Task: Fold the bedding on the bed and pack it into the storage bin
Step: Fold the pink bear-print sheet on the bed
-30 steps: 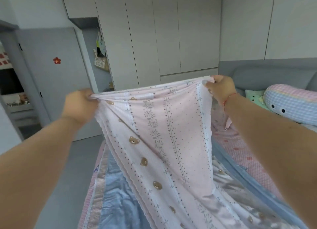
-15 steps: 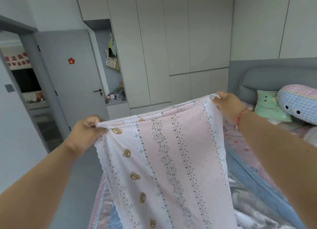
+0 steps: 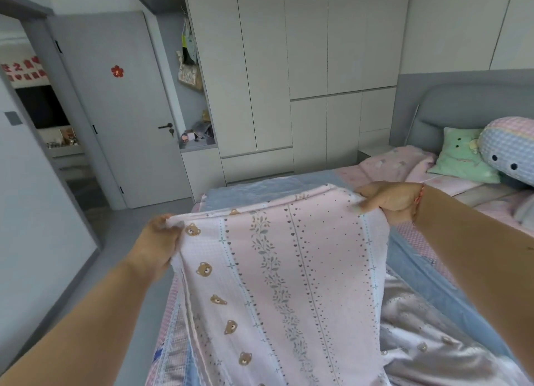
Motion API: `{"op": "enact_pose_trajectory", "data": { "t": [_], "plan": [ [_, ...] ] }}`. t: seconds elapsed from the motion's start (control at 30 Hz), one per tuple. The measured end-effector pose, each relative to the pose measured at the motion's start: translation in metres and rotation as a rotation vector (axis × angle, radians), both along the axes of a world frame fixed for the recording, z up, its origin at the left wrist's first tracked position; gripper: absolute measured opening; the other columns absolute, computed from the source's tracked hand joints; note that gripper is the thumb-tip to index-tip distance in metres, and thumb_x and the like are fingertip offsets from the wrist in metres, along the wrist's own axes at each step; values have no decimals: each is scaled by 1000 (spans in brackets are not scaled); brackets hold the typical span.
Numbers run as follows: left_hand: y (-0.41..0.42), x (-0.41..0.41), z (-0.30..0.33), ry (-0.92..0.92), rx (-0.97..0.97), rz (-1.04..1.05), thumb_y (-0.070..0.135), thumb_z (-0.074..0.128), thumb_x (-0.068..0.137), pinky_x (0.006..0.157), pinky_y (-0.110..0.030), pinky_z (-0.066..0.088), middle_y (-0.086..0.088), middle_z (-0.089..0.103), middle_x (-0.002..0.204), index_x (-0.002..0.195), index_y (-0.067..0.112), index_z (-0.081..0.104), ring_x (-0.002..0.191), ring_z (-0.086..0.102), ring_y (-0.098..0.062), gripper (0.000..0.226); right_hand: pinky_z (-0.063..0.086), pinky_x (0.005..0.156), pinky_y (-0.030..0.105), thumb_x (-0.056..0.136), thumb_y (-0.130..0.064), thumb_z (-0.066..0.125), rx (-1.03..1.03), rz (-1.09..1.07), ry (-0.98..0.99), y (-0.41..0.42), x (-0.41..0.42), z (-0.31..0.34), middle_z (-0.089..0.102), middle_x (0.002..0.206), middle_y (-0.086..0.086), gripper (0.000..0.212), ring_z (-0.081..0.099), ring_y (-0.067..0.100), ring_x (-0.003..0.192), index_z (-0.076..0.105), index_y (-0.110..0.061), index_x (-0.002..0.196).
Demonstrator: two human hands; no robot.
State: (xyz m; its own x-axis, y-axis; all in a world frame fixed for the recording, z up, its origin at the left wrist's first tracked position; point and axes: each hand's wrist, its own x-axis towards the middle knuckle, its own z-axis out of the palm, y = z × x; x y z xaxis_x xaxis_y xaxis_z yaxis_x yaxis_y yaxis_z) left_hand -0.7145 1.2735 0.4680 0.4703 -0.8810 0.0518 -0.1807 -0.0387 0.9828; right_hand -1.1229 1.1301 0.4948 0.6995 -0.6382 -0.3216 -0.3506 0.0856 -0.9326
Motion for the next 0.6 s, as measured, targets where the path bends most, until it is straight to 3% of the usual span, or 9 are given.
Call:
{"op": "enact_pose_trajectory", "data": {
  "t": [0.07,0.13,0.17,0.23,0.33,0.4,0.43,0.5,0.6],
  "plan": [
    [0,-6,-3,3,41,-67,4,38,101,51,-23,51,-8,70,64,87,0,64,57,66,-20,29,52,90,45,53,-16,92,-8,30,28,-3,-1,-4,59,124,27,85,59,39,114,53,12,123],
    [5,-11,-6,73,62,-180,16,49,100,43,-18,49,-4,67,57,80,6,60,47,63,-11,25,56,82,38,39,-14,97,13,-44,55,-8,-2,-11,64,116,24,92,65,33,106,57,13,117],
    [7,-11,-6,109,62,-285,23,64,91,46,-19,51,-7,68,63,81,5,61,51,65,-12,21,57,80,35,32,-14,98,19,-97,59,-11,-3,-17,66,114,22,96,66,30,103,58,13,115],
    [10,-3,-9,168,88,-501,25,91,57,63,-28,58,-18,72,90,96,-1,67,77,72,-24,53,58,80,32,28,-15,98,12,-186,33,-15,-4,-29,69,110,19,97,68,27,100,60,11,113],
    [7,19,-29,188,244,-565,13,98,30,77,-41,59,-29,67,109,109,-8,65,97,68,-39,88,55,87,33,51,-19,88,-2,-294,-14,-15,0,-42,70,109,15,79,68,24,99,58,9,118],
    [4,23,-36,158,343,-496,14,99,30,91,-44,54,-25,68,110,104,-7,70,101,68,-36,82,50,96,38,66,-23,79,-5,-328,-25,-16,5,-49,69,111,16,67,65,27,105,57,8,121],
    [1,25,-38,155,356,-449,14,97,38,96,-44,51,-23,69,109,97,-5,73,99,69,-33,67,48,98,40,70,-25,77,-11,-351,-56,-17,8,-50,68,113,17,66,64,28,107,56,8,122],
    [-8,33,-38,226,243,-325,9,80,61,85,-36,56,-22,69,107,89,-4,74,85,72,-26,31,47,98,46,67,-37,79,-6,-435,-205,-23,10,-52,65,118,20,75,62,33,111,55,5,125],
    [-10,29,-46,341,107,-318,8,80,65,74,-31,57,-17,73,100,99,-2,69,77,71,-22,37,45,100,49,55,-49,87,20,-380,-259,-21,11,-67,65,120,16,83,61,32,113,61,-5,121]
  ]
}}
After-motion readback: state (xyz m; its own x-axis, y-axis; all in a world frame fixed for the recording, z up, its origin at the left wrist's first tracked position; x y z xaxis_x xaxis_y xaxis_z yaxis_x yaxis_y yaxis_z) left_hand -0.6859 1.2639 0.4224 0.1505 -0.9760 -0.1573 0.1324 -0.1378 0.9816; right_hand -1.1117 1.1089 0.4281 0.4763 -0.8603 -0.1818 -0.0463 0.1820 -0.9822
